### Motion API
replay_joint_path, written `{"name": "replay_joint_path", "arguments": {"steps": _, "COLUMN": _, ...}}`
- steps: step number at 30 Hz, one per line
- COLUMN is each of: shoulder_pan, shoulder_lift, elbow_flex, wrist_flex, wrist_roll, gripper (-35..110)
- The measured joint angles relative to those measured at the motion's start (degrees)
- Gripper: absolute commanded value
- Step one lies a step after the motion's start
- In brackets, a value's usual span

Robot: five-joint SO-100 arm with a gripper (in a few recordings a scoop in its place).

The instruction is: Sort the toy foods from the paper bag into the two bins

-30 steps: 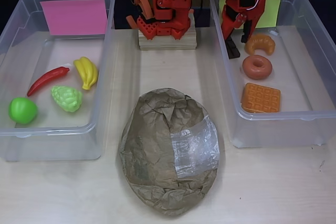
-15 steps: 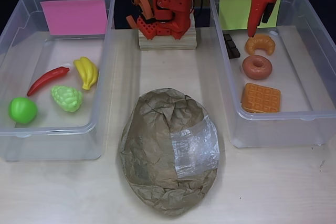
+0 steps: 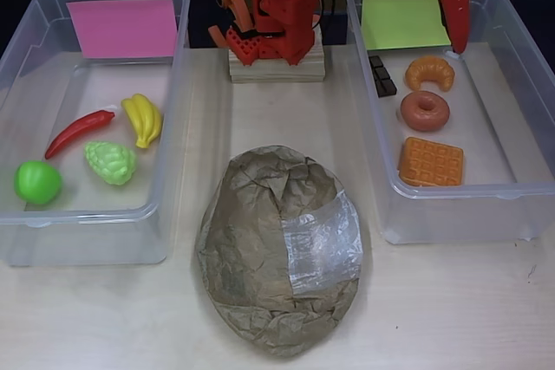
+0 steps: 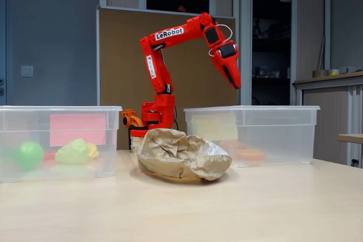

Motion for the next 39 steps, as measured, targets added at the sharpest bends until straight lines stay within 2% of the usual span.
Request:
{"name": "replay_joint_path", "arguments": {"steps": 6, "shoulder_pan": 12.3, "shoulder_lift": 7.6, "elbow_flex": 7.5, "wrist_flex": -10.4, "wrist_roll": -21.3, "gripper": 0}}
{"name": "replay_joint_path", "arguments": {"steps": 9, "shoulder_pan": 19.2, "shoulder_lift": 12.2, "elbow_flex": 14.3, "wrist_flex": -15.6, "wrist_roll": -26.5, "gripper": 0}}
{"name": "replay_joint_path", "arguments": {"steps": 16, "shoulder_pan": 29.1, "shoulder_lift": 27.6, "elbow_flex": 31.5, "wrist_flex": -24.4, "wrist_roll": -26.6, "gripper": 0}}
{"name": "replay_joint_path", "arguments": {"steps": 22, "shoulder_pan": 38.0, "shoulder_lift": 43.0, "elbow_flex": 46.6, "wrist_flex": -25.6, "wrist_roll": -25.7, "gripper": 0}}
{"name": "replay_joint_path", "arguments": {"steps": 31, "shoulder_pan": 47.4, "shoulder_lift": 70.0, "elbow_flex": 69.3, "wrist_flex": -26.0, "wrist_roll": -30.4, "gripper": 0}}
{"name": "replay_joint_path", "arguments": {"steps": 39, "shoulder_pan": 48.9, "shoulder_lift": 73.1, "elbow_flex": 77.2, "wrist_flex": -30.1, "wrist_roll": -36.4, "gripper": 0}}
